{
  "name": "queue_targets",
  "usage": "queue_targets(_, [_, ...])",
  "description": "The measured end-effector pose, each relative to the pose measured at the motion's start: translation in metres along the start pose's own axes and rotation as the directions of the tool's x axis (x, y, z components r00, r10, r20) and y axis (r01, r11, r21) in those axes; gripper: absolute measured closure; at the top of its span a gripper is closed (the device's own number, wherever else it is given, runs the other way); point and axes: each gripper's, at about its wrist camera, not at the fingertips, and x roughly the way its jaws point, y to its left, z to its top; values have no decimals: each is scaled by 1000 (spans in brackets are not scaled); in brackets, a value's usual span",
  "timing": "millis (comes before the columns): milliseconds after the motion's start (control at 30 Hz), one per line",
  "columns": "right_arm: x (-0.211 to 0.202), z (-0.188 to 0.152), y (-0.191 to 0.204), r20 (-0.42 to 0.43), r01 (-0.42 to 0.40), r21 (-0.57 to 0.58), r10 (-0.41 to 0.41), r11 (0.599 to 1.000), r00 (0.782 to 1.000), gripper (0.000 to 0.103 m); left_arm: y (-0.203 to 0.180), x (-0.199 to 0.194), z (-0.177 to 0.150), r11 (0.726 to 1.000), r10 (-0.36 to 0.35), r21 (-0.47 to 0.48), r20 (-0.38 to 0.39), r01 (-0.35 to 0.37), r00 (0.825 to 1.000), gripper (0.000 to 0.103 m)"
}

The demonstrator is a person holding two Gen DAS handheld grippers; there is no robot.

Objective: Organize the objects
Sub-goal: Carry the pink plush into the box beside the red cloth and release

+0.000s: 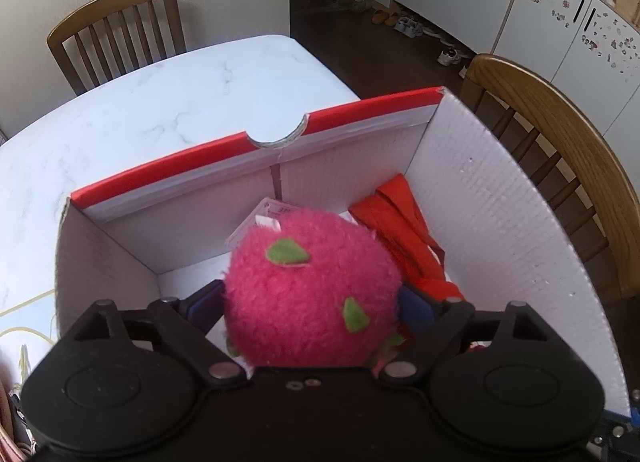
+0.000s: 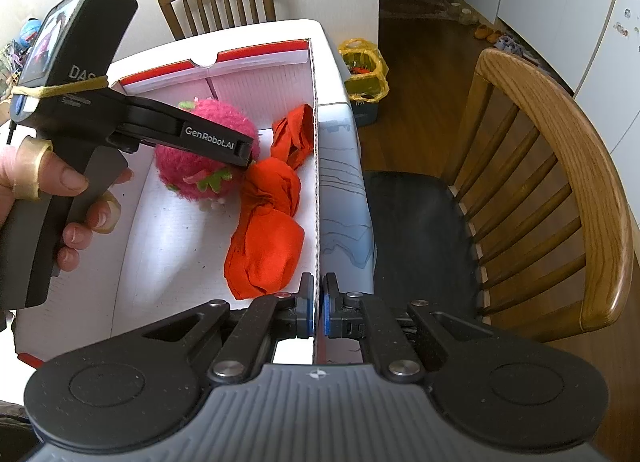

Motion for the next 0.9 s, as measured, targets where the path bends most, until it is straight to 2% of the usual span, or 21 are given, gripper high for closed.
queue_targets(433, [1, 0, 0, -2, 5, 9, -5, 1000, 1000, 99, 5, -30, -2, 1000, -17, -14, 50, 17, 999, 9])
queue_targets(900, [1, -1, 5, 0, 29, -7, -29, 1000, 1000, 99, 18, -90, -17, 1000, -17, -19, 137, 20, 990, 6])
